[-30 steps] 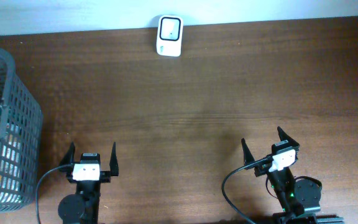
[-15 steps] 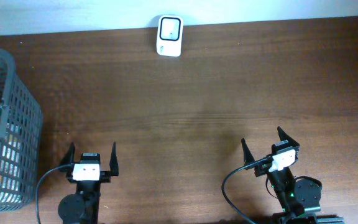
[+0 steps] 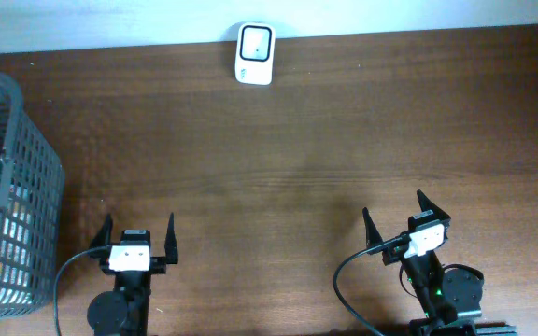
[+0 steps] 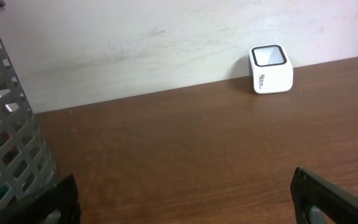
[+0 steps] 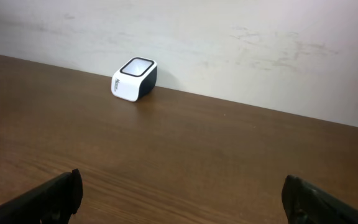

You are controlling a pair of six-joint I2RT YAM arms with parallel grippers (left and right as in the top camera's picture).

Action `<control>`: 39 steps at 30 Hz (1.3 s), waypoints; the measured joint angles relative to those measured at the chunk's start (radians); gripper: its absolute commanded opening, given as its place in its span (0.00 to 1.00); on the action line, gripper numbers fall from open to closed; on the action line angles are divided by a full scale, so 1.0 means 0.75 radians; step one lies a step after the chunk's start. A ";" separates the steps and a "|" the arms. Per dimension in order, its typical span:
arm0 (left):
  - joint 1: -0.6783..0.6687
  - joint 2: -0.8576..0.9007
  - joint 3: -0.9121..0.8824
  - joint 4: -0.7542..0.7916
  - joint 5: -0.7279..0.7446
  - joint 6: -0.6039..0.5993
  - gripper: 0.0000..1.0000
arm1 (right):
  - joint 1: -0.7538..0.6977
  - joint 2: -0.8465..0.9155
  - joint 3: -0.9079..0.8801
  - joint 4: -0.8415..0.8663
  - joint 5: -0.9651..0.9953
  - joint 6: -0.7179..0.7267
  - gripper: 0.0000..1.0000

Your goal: Scan the item barcode

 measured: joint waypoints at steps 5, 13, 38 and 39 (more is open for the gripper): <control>0.000 0.000 0.000 0.011 0.001 0.000 0.99 | 0.000 0.000 0.000 0.000 0.000 0.001 0.98; 0.000 0.049 0.120 -0.022 0.034 -0.001 0.99 | 0.000 0.000 0.000 0.001 0.000 0.000 0.98; 0.000 1.710 2.359 -1.510 0.186 0.031 0.99 | 0.000 0.000 0.000 0.002 0.000 0.001 0.98; 0.000 1.781 2.454 -1.525 0.186 0.050 0.99 | 0.000 0.000 0.000 0.001 0.000 0.000 0.98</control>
